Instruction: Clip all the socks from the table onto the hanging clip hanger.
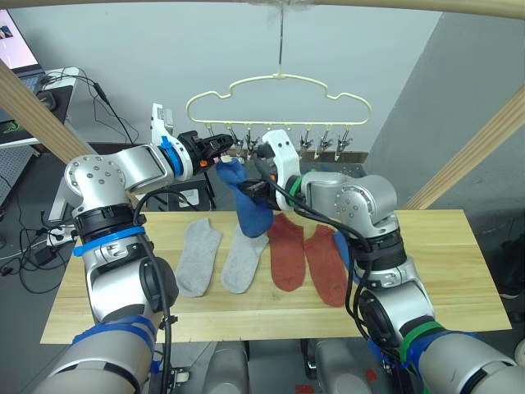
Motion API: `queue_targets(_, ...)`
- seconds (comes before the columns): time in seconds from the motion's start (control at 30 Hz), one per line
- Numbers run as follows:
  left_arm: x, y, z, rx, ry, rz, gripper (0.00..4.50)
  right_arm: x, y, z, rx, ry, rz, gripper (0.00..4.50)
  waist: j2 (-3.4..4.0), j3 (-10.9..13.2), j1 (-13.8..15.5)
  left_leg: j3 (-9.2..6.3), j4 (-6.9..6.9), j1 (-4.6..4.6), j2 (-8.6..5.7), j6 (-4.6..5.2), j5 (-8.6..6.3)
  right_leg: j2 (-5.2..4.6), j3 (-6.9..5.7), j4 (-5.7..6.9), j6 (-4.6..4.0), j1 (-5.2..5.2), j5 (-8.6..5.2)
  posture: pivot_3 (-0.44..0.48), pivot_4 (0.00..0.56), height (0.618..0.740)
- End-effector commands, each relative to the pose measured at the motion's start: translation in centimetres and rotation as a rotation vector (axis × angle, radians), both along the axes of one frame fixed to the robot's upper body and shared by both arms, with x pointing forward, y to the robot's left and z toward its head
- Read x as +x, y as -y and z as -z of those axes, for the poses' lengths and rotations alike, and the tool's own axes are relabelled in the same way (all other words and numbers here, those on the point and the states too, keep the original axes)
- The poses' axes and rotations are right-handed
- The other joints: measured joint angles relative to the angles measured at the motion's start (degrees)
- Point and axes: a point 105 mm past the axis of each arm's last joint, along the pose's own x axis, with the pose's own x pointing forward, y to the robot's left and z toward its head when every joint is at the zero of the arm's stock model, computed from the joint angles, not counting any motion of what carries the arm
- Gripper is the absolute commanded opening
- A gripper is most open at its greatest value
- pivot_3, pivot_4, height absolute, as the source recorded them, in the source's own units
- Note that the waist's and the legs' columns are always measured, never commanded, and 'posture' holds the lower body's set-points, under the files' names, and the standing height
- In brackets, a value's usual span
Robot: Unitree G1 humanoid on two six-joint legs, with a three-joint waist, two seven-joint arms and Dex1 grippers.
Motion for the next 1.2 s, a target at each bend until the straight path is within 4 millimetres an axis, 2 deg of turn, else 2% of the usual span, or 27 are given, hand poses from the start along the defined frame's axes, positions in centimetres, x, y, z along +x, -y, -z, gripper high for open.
queue_targets(0.03,-0.2,-0.6,-0.3,-0.005,0.021,-0.019,0.28,0.0,-0.4,-1.8,0.035,0.058,-0.024,0.03,0.00,0.00,0.00,0.00,-0.01,0.00,0.00,0.00,0.00,0.00,0.00,-0.01,0.00,0.00,0.00,0.071,0.299,0.740)
queue_targets(0.63,-0.4,-0.1,-0.2,-0.011,0.036,-0.002,0.28,-0.1,-1.9,-3.0,0.056,0.081,-0.062,0.03,0.00,0.00,0.02,0.01,-0.08,0.00,0.01,0.00,0.00,0.00,0.01,-0.03,0.00,-0.03,0.00,0.072,0.302,0.740)
queue_targets(0.7,-0.4,-0.2,-0.3,-0.022,0.038,0.003,0.99,-0.2,-1.8,-2.9,0.053,0.079,-0.061,0.00,0.00,0.00,0.08,0.01,-0.09,0.00,0.01,0.00,0.00,0.00,0.00,-0.05,0.00,-0.03,0.00,0.072,0.304,0.740)
queue_targets(0.93,-0.4,-0.3,-0.4,-0.026,0.047,0.000,2.87,-0.2,-1.8,-2.7,0.050,0.073,-0.060,0.00,-0.04,0.18,0.46,0.01,-0.12,-0.16,0.00,0.00,0.00,-0.02,-0.02,-0.12,0.00,-0.14,0.00,0.072,0.304,0.740)
queue_targets(1.03,-0.5,-0.4,-0.7,-0.032,0.056,0.004,2.87,-0.4,-1.8,-2.6,0.050,0.070,-0.063,0.00,-0.04,0.19,0.46,0.01,-0.15,-0.19,0.00,-0.01,0.00,-0.05,-0.02,-0.16,0.00,-0.16,0.00,0.073,0.302,0.740)
queue_targets(1.17,-0.7,-0.3,-0.8,-0.033,0.066,0.017,2.88,-0.5,-1.6,-2.3,0.034,0.077,-0.058,1.14,-0.04,0.19,0.46,0.01,-0.22,-0.19,0.00,-0.01,0.00,-0.05,-0.02,-0.17,0.00,-0.19,0.00,0.073,0.302,0.740)
queue_targets(1.2,-0.8,-0.2,-0.8,-0.032,0.069,0.021,2.88,-0.4,-1.5,-2.2,0.028,0.080,-0.050,1.56,-0.04,0.19,0.46,0.01,-0.23,-0.19,0.00,-0.01,0.00,-0.04,-0.03,-0.18,0.00,-0.19,0.00,0.075,0.301,0.740)
